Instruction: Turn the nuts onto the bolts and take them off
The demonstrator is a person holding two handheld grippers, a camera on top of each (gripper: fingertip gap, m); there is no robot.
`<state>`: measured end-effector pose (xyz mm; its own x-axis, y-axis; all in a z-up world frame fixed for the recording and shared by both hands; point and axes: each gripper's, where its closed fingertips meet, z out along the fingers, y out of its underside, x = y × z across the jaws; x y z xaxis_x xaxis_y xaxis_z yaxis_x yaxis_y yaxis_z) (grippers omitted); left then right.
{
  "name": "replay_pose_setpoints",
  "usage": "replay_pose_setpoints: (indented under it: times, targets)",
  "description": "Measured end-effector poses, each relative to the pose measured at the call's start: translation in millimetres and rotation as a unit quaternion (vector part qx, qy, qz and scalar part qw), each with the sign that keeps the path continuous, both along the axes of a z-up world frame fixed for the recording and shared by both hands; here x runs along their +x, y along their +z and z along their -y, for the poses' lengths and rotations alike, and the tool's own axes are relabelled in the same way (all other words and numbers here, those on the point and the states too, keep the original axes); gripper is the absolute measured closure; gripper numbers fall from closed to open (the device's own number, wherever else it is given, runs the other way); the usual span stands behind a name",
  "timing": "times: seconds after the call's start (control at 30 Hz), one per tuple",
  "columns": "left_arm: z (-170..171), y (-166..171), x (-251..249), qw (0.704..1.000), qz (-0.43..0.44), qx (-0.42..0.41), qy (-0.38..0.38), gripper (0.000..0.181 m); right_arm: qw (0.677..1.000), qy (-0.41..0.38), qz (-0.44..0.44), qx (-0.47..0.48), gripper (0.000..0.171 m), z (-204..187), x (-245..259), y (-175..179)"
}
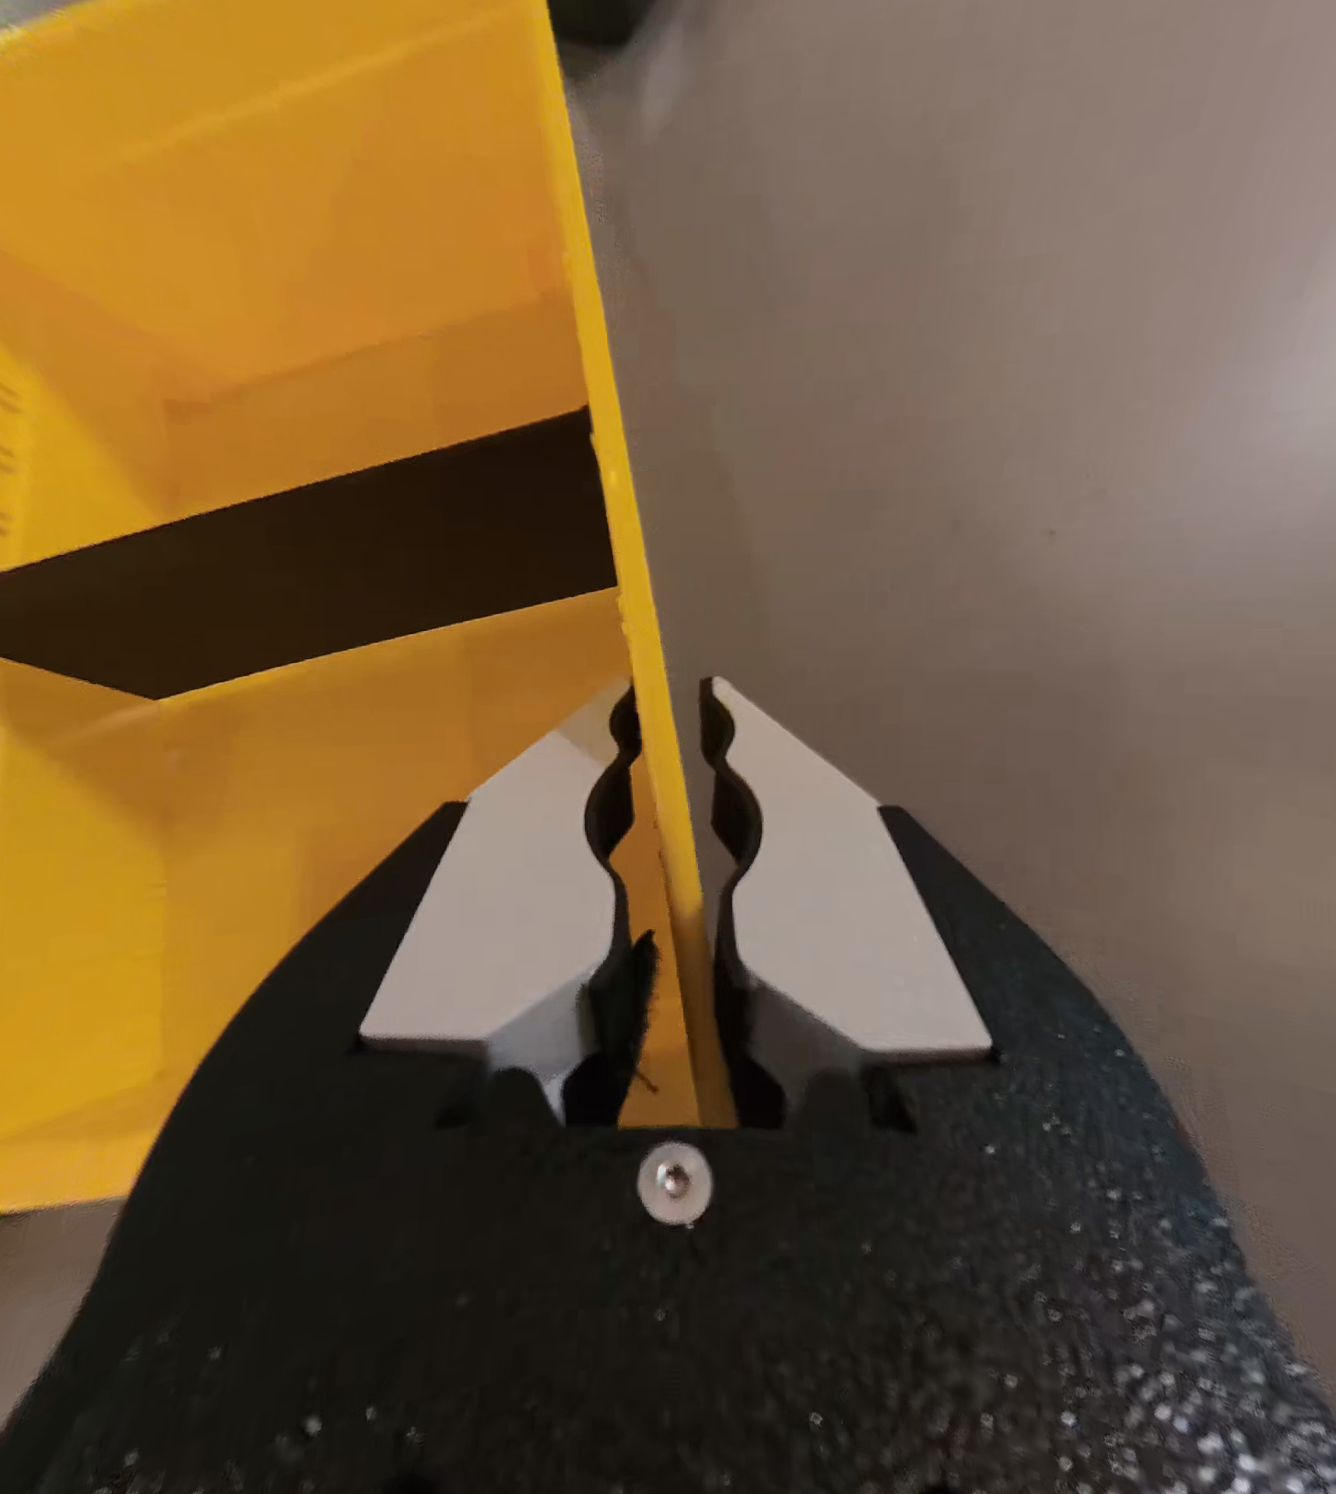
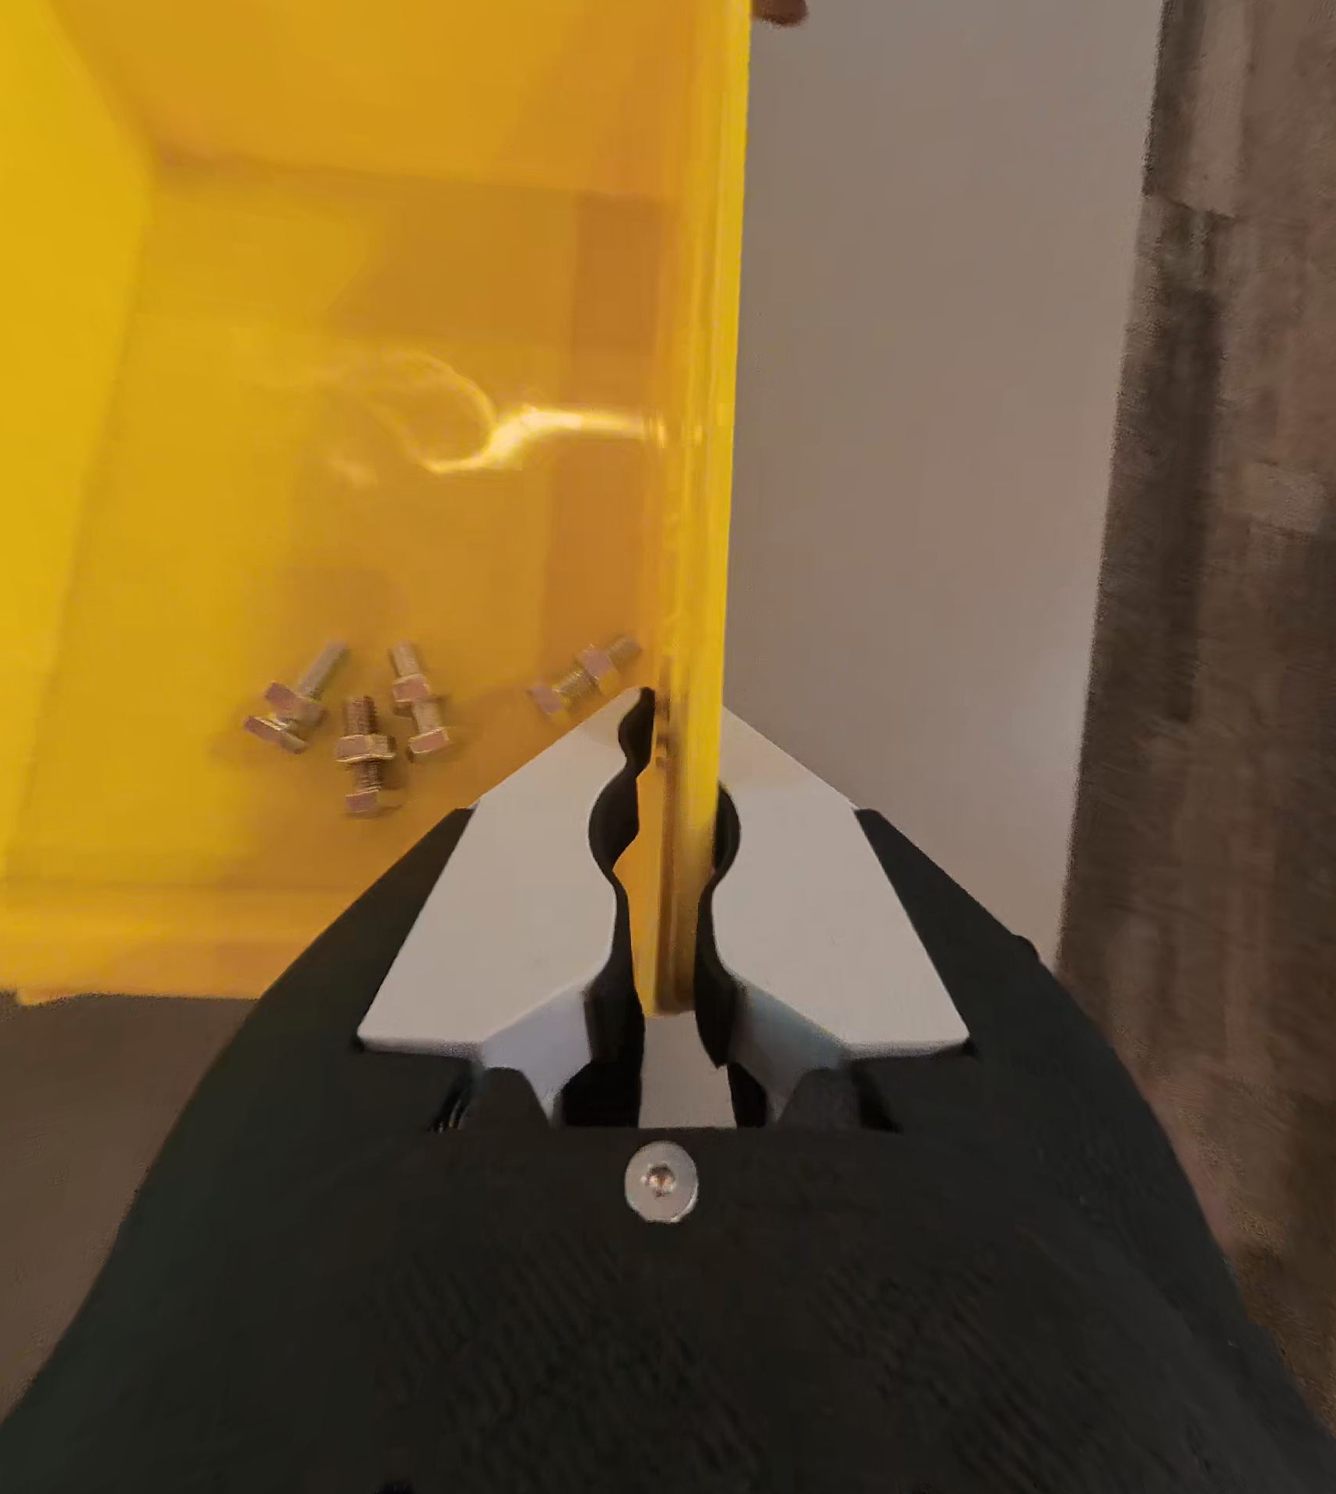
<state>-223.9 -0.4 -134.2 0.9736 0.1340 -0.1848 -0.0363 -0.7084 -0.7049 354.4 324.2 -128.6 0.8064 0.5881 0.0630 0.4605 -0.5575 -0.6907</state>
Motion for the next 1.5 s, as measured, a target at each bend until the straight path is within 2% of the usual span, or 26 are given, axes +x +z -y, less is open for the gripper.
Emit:
replay_pose_setpoints:
  times: [0.07,0.17,0.27,0.37,0.57,0.67,0.8,0.9,1.0,1.03,1.13,1.23,1.37,1.43,1.5]
  targets:
    - [6,1,-8,0.999,-0.052,-0.004,-0.004,0.176,0.999,0.016,-0.029,0.011,0.168,3,-8,0]
    - [17,6,-8,0.998,-0.048,0.025,-0.017,0.177,0.999,0.013,-0.041,0.032,0.169,7,-19,1]
    - [29,22,-4,0.995,-0.050,0.078,-0.018,0.177,0.998,0.005,-0.050,0.040,0.169,16,-38,2]
    - [48,38,-1,0.994,-0.039,0.098,-0.007,0.176,0.997,0.006,-0.068,0.042,0.169,31,-68,2]
    - [85,44,4,0.995,-0.034,0.089,0.001,0.175,0.994,0.041,-0.096,0.025,0.169,67,-152,2]
    - [99,53,4,0.993,-0.037,0.116,0.003,0.174,0.993,0.065,-0.097,0.017,0.169,86,-196,3]
    - [117,75,2,0.988,-0.067,0.141,0.014,0.175,0.991,0.080,-0.109,0.012,0.169,113,-250,2]
    - [126,94,1,0.984,-0.097,0.146,0.021,0.175,0.986,0.063,-0.157,0.008,0.168,135,-286,4]
    - [126,116,8,0.980,-0.114,0.161,0.008,0.175,0.981,0.091,-0.170,0.023,0.167,160,-323,9]
    - [124,124,12,0.978,-0.119,0.169,-0.001,0.175,0.977,0.109,-0.181,0.030,0.163,170,-336,13]
    - [111,153,31,0.970,-0.131,0.199,-0.041,0.174,0.955,0.186,-0.232,0.017,0.137,207,-367,31]
    - [88,182,63,0.957,-0.143,0.231,-0.099,0.174,0.941,0.197,-0.272,0.047,0.130,206,-350,68]
    - [42,208,132,0.929,-0.129,0.270,-0.218,0.175,0.932,0.148,-0.300,0.139,0.128,175,-277,133]
    - [14,214,177,0.912,-0.103,0.273,-0.287,0.174,0.934,0.114,-0.269,0.205,0.128,161,-227,160]
    - [-19,217,230,0.896,-0.062,0.266,-0.350,0.174,0.938,0.066,-0.202,0.274,0.128,147,-166,181]
